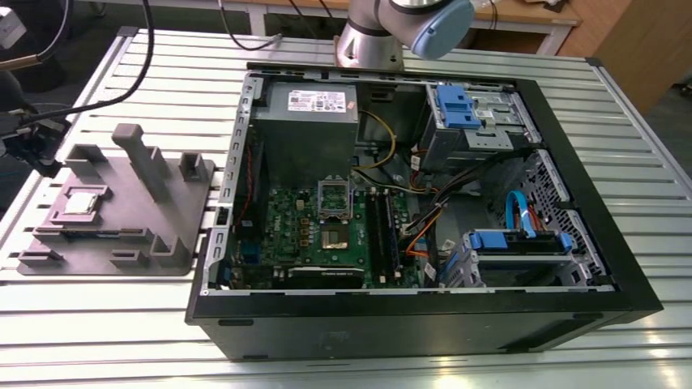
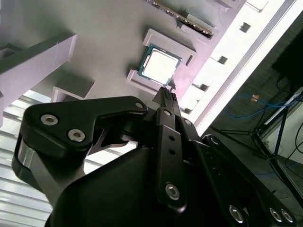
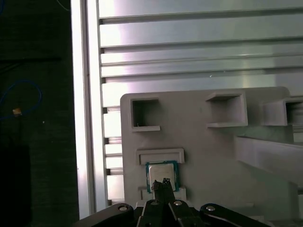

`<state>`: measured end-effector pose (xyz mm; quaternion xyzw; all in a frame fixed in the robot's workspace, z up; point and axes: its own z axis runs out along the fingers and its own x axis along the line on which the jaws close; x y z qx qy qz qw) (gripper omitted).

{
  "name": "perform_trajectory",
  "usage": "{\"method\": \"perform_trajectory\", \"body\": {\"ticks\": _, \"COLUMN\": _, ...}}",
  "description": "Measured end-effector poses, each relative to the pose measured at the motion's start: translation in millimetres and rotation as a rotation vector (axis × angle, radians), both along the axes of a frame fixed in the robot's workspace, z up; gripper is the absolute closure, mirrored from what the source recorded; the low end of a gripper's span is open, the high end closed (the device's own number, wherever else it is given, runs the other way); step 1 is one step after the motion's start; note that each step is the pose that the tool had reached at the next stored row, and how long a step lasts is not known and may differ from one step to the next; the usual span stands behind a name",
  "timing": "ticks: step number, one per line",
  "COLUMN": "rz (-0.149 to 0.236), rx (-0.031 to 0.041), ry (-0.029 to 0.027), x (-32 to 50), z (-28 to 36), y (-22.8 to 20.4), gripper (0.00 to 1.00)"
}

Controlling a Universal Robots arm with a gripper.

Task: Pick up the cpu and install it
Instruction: 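Reach for the cpu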

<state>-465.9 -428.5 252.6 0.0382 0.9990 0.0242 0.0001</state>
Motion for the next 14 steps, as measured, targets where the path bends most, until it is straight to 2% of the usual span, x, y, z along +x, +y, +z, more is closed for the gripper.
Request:
{"method": "perform_trajectory", "body": {"ticks": 4, "rz": 0.0, "rx": 0.0, "ry": 0.0001, "x": 0.0, "z": -6.0, "y": -0.2, "gripper": 0.89}}
{"method": "perform_trajectory", "body": {"ticks": 11, "rz": 0.0, "rx": 0.0001, "ry": 0.0001, "x": 0.0, "z": -6.8, "y": -0.2, "gripper": 0.89}}
{"method": "perform_trajectory", "body": {"ticks": 14, "rz": 0.0, "rx": -0.0001, "ry": 0.0002, "x": 0.0, "z": -10.2, "y": -0.3, "gripper": 0.89}}
